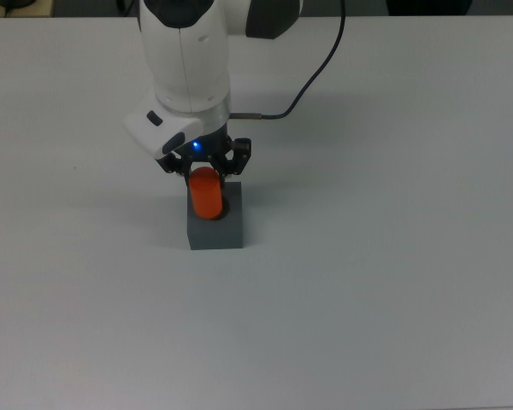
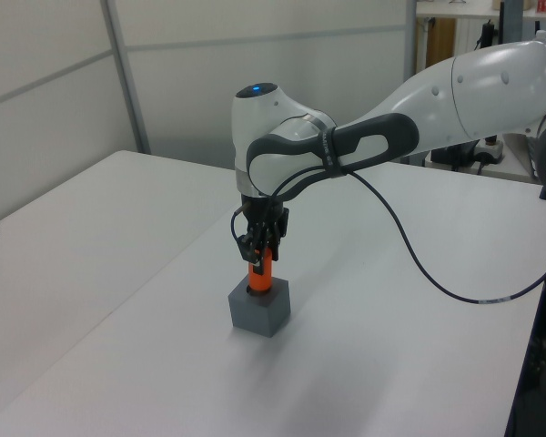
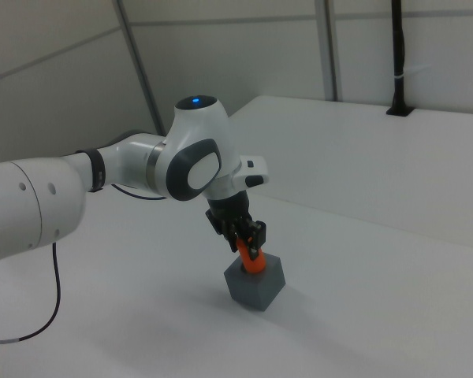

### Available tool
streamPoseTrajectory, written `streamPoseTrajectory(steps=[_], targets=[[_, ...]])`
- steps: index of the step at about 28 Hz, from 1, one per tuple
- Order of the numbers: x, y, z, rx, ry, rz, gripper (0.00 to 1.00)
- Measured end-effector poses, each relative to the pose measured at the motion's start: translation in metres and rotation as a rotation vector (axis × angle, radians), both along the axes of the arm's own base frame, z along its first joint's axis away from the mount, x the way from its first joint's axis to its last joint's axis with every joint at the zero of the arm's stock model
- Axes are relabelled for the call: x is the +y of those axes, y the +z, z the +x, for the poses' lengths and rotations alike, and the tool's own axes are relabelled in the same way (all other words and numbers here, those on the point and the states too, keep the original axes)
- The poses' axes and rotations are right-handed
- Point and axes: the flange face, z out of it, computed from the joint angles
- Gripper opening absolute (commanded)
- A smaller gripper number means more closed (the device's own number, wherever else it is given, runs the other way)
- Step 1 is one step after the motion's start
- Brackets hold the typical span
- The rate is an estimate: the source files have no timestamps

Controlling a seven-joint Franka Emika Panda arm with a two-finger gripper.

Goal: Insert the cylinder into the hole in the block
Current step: 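Lower the cylinder into the hole of the grey cube, then open the gripper and raise it away from the cylinder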

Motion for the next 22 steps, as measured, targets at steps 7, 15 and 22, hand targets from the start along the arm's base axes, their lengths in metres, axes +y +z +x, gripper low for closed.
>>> streamPoseTrajectory(steps=[7,15,22], targets=[[0.002,-0.002,0.0,0.003,0.003,0.0,0.1],[0.005,-0.003,0.0,0.004,0.008,0.001,0.21],[0.013,-0.006,0.001,0.009,0.02,0.003,0.25]])
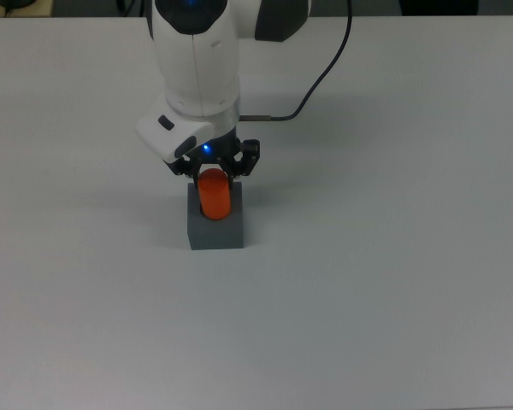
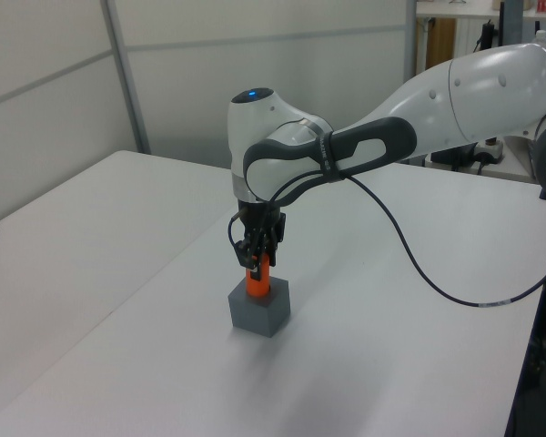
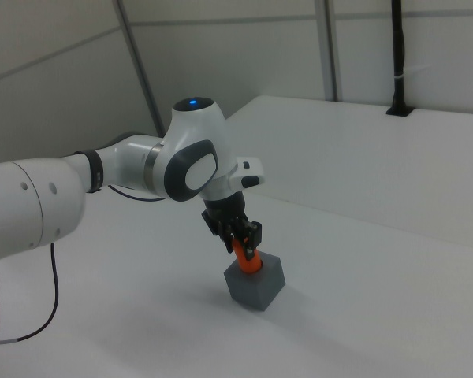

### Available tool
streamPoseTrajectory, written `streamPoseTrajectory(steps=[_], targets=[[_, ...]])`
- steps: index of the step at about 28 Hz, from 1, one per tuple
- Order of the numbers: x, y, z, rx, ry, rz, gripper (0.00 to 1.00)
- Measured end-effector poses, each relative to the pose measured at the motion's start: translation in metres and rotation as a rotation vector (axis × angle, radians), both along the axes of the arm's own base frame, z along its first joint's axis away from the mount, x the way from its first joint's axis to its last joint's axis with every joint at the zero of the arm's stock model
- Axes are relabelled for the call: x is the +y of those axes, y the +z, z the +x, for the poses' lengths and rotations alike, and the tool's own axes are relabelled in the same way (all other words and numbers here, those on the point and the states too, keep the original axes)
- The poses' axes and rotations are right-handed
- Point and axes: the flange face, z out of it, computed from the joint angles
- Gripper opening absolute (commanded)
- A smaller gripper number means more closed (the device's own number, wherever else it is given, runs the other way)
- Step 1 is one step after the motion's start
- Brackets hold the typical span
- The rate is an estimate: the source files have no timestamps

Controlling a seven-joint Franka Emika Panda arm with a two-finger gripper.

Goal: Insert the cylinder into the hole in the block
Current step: 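Open the gripper and raise it away from the cylinder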

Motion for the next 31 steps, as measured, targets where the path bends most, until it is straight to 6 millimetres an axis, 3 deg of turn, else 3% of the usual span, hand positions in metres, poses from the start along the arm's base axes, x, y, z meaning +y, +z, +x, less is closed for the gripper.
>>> streamPoseTrajectory(steps=[2,3,5,6,15,19,25,31], targets=[[0.002,-0.001,0.0,0.002,0.002,0.0,0.35],[0.002,-0.002,0.0,0.003,0.003,0.0,0.62],[0.003,-0.003,0.0,0.006,0.004,0.0,0.94],[0.003,-0.004,0.0,0.007,0.004,0.0,1.0],[0.003,-0.002,0.0,0.006,0.004,0.0,1.0],[0.002,0.009,-0.003,0.009,0.004,-0.001,1.0],[0.0,0.054,-0.019,0.02,0.0,-0.002,1.0],[-0.006,0.115,-0.051,0.025,-0.008,-0.005,1.0]])
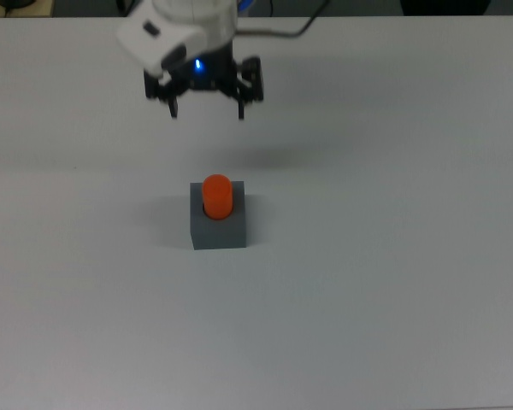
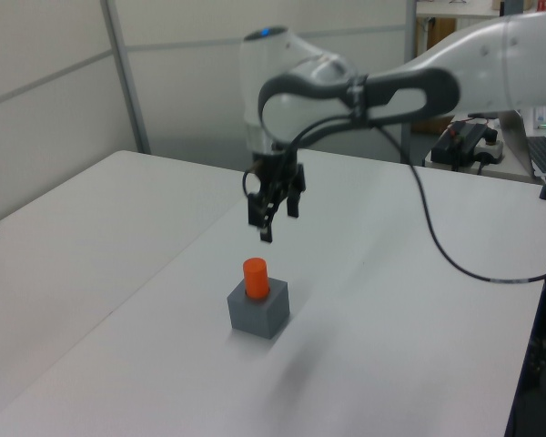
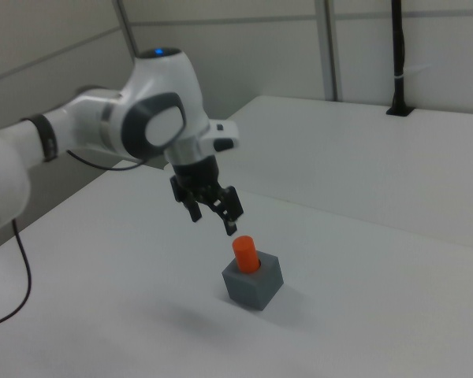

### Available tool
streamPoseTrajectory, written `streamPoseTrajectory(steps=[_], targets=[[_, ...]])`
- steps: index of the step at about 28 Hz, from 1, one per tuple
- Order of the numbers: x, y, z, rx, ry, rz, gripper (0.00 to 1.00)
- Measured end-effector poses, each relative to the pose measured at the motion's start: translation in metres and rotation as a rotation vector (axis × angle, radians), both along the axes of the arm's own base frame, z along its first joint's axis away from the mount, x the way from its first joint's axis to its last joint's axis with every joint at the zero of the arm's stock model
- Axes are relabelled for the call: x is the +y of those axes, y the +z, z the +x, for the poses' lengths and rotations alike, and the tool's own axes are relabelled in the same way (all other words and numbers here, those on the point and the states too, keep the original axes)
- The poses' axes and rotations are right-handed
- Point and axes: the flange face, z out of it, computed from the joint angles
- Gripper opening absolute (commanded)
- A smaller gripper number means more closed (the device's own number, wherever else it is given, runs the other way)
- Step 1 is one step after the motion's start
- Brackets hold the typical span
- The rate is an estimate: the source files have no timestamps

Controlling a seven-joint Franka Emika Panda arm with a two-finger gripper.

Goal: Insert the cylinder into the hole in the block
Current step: 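Open the gripper and raise it away from the cylinder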

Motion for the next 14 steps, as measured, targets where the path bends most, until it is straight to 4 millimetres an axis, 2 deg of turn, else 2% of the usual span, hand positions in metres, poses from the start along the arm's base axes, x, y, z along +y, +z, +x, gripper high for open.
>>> streamPoseTrajectory(steps=[3,9,14], targets=[[-0.004,0.031,-0.02,-0.004,-0.004,-0.002,1.0],[-0.015,0.072,-0.048,-0.017,-0.008,-0.069,1.0],[-0.019,0.081,-0.055,-0.023,-0.01,-0.098,1.0]])
